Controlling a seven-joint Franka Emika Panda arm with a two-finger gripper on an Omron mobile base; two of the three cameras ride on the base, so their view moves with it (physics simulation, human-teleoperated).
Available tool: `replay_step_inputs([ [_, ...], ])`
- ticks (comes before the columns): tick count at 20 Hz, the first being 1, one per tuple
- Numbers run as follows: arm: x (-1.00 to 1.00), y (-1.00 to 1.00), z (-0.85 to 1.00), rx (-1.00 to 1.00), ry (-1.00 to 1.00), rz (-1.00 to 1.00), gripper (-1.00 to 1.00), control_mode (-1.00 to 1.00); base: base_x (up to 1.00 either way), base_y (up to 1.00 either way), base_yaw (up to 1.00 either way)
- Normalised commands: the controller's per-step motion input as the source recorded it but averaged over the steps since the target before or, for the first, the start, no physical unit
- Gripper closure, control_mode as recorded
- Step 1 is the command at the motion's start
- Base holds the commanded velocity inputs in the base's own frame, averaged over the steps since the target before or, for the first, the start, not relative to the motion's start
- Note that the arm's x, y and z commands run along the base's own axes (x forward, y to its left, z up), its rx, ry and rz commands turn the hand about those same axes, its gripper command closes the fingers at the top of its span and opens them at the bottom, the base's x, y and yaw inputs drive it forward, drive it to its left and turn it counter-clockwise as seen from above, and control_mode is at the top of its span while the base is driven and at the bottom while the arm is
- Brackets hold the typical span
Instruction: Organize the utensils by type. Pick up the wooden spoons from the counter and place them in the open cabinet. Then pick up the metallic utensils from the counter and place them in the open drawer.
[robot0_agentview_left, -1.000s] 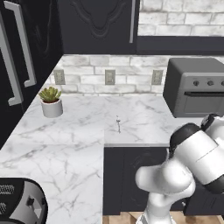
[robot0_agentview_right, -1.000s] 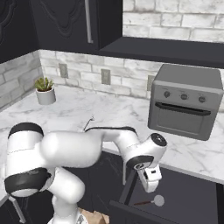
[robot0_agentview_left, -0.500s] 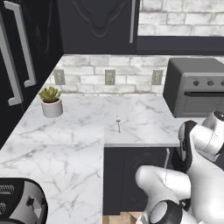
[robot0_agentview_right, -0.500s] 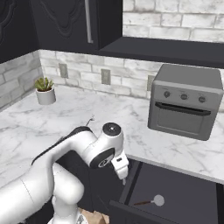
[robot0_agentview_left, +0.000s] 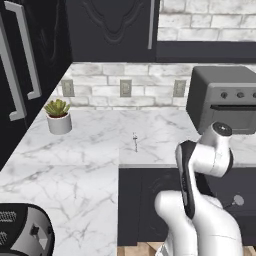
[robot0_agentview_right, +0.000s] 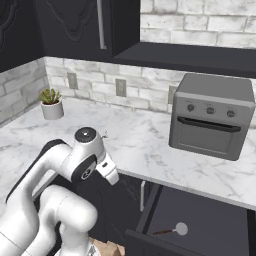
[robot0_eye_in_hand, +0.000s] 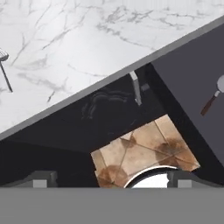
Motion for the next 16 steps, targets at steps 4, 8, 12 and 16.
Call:
replay_step_inputs([
  [4, 0.61, 0.52, 0.43, 0.00, 0.02, 0.35, -1.00, -1.00, 0.00, 0.00, 0.00],
  [8, 0.71, 0.40, 0.35, 0.00, 0.00, 0.39, -1.00, -1.00, 0.00, 0.00, 0.00],
  [12, 0.82, 0.16, 0.24, 0.00, 0.00, 0.40, -1.00, -1.00, 0.00, 0.00, 0.00],
  [16, 0.94, 0.20, 0.17, -0.04, 0.03, 0.22, -1.00, -1.00, 0.00, 0.00, 0.00],
])
